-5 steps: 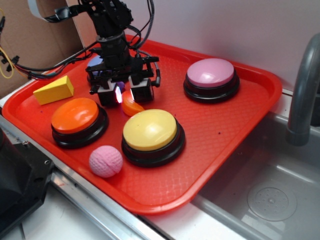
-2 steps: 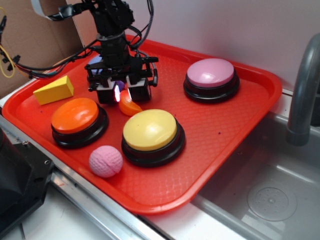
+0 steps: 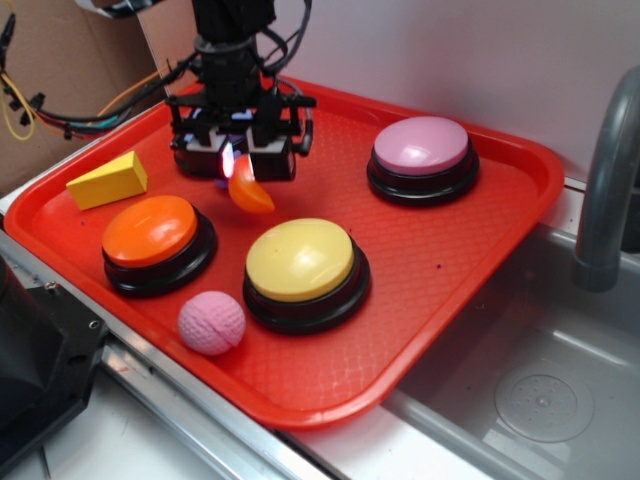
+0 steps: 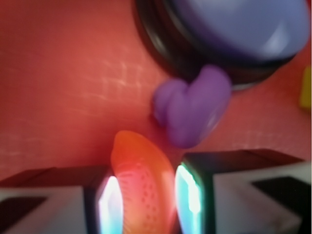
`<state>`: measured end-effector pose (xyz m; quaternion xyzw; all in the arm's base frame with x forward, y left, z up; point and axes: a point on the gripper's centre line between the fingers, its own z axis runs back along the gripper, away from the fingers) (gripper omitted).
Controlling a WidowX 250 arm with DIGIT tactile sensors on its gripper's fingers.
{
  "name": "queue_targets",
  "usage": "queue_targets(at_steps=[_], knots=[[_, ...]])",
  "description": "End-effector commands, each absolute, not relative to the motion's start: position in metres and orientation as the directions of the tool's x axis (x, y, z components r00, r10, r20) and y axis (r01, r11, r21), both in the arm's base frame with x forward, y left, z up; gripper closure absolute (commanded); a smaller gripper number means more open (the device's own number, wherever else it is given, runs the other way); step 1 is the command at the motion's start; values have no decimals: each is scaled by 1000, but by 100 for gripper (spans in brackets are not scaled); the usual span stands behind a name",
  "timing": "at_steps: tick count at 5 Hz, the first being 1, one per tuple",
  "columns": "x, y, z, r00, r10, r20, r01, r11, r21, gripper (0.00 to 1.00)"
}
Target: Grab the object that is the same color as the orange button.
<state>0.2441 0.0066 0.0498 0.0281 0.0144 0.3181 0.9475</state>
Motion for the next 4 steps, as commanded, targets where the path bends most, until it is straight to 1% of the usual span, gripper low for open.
queue_targets(at_steps=[1, 2, 3, 4], knots=[[260, -6, 122, 901, 416, 125, -417, 909, -15, 100], [257, -14, 152, 944, 300, 137, -300, 954, -16, 100], [253, -18, 177, 979, 153, 134, -153, 988, -8, 100], [253, -16, 187, 977, 128, 173, -126, 992, -21, 100]])
